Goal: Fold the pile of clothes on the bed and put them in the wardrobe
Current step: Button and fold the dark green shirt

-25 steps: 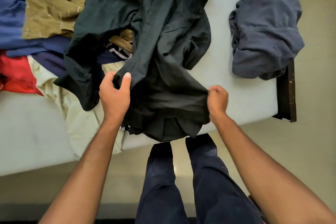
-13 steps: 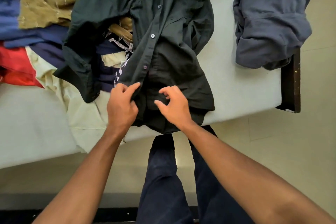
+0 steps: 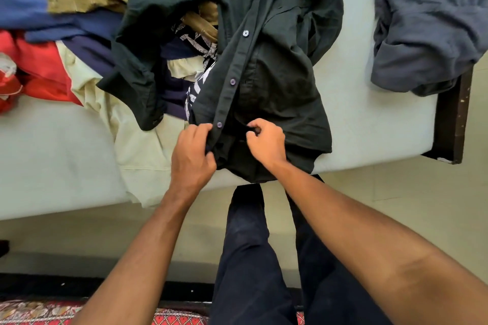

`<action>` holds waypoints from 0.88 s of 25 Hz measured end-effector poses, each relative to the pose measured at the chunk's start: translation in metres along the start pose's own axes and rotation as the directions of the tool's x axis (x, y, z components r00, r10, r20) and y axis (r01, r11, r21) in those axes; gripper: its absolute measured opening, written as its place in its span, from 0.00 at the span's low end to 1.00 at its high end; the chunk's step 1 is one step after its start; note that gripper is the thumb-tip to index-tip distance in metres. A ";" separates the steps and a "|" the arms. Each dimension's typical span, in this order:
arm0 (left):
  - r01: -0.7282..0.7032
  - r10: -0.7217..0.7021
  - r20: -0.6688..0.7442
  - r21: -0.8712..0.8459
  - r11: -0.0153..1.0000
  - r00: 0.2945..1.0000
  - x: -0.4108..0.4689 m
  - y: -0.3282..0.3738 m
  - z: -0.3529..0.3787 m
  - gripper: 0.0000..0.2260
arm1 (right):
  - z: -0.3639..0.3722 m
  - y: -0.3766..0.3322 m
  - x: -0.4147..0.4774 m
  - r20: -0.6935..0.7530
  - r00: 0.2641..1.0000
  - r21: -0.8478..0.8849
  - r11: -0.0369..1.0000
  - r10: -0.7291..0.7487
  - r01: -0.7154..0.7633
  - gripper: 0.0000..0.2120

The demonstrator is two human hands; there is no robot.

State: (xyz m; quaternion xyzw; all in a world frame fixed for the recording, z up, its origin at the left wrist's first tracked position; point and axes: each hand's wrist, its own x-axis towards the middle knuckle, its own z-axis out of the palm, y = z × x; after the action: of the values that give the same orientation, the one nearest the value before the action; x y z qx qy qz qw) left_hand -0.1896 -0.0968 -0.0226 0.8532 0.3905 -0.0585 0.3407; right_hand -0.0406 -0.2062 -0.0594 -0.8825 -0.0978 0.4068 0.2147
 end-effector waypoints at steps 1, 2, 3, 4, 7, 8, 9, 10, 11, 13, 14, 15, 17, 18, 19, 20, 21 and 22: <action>-0.043 0.043 -0.011 0.033 0.999 0.999 -0.005 0.005 0.004 0.28 | -0.011 0.006 -0.004 -0.012 0.999 0.046 0.998 -0.034 0.034 0.11; -0.093 0.095 -0.009 0.089 0.992 0.995 -0.008 0.009 0.008 0.33 | -0.021 0.013 -0.007 -0.033 0.998 0.113 0.992 -0.044 0.048 0.11; -0.136 0.136 0.013 0.148 0.980 0.991 -0.011 0.013 0.014 0.36 | -0.032 0.019 -0.011 -0.056 0.998 0.192 0.981 -0.031 0.042 0.12; -0.157 0.150 0.049 0.191 0.969 0.987 -0.012 0.016 0.021 0.37 | -0.042 0.024 -0.015 -0.076 0.997 0.272 0.962 -0.002 0.022 0.13; -0.010 0.002 0.062 0.127 0.992 0.998 -0.005 0.020 0.034 0.32 | -0.061 0.031 -0.028 -0.064 0.995 0.447 0.894 0.079 -0.042 0.19; 0.048 -0.052 0.048 0.083 0.995 0.997 0.000 0.020 0.035 0.31 | -0.061 0.031 -0.032 -0.051 0.995 0.468 0.882 0.085 -0.051 0.20; 0.085 -0.087 0.045 0.044 0.995 0.995 0.006 0.020 0.035 0.29 | -0.059 0.029 -0.034 -0.036 0.996 0.473 0.880 0.077 -0.051 0.20; 0.112 -0.113 0.052 0.007 0.994 0.992 0.013 0.019 0.033 0.28 | -0.054 0.027 -0.035 -0.023 0.998 0.468 0.883 0.058 -0.041 0.19; 0.142 -0.140 0.062 -0.033 0.989 0.988 0.021 0.019 0.032 0.26 | -0.048 0.024 -0.034 -0.007 0.999 0.458 0.888 0.033 -0.026 0.19; 0.221 -0.214 0.071 -0.110 0.969 0.974 0.032 0.020 0.030 0.21 | -0.032 0.018 -0.030 0.034 0.999 0.440 0.898 0.003 -0.017 0.20; 0.261 -0.254 0.066 -0.149 0.954 0.965 0.037 0.020 0.030 0.19 | -0.025 0.016 -0.027 0.049 0.999 0.432 0.902 0.000 -0.021 0.20; 0.288 -0.283 0.053 -0.183 0.940 0.958 0.042 0.020 0.031 0.18 | -0.019 0.014 -0.023 0.052 0.999 0.421 0.907 0.006 -0.027 0.21; 0.296 -0.298 0.019 -0.195 0.935 0.954 0.051 0.022 0.034 0.15 | -0.010 0.013 -0.015 0.058 0.998 0.406 0.912 0.039 -0.059 0.20; 0.287 -0.290 0.006 -0.171 0.943 0.957 0.054 0.023 0.036 0.12 | -0.006 0.012 -0.013 0.075 0.996 0.417 0.905 0.052 -0.079 0.19; 0.278 -0.281 -0.002 -0.140 0.950 0.960 0.056 0.026 0.038 0.10 | -0.003 0.010 -0.011 0.091 0.995 0.434 0.897 0.050 -0.085 0.16; 0.277 -0.279 -0.005 -0.119 0.954 0.960 0.058 0.028 0.040 0.08 | -0.001 0.008 -0.010 0.092 0.995 0.446 0.892 0.041 -0.078 0.14; 0.280 -0.283 -0.006 -0.122 0.952 0.959 0.059 0.030 0.043 0.06 | 0.000 0.005 -0.009 0.076 0.997 0.450 0.891 0.032 -0.063 0.13; 0.287 -0.291 -0.003 -0.159 0.944 0.957 0.058 0.031 0.045 0.06 | 0.001 0.002 -0.009 0.050 0.999 0.454 0.890 0.022 -0.042 0.11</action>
State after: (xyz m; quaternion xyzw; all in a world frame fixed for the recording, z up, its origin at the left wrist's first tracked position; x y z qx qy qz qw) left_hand -0.1202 -0.1026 -0.0614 0.7578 0.5194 -0.0657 0.3894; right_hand -0.0470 -0.2111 -0.0553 -0.8004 0.0098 0.4408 0.4062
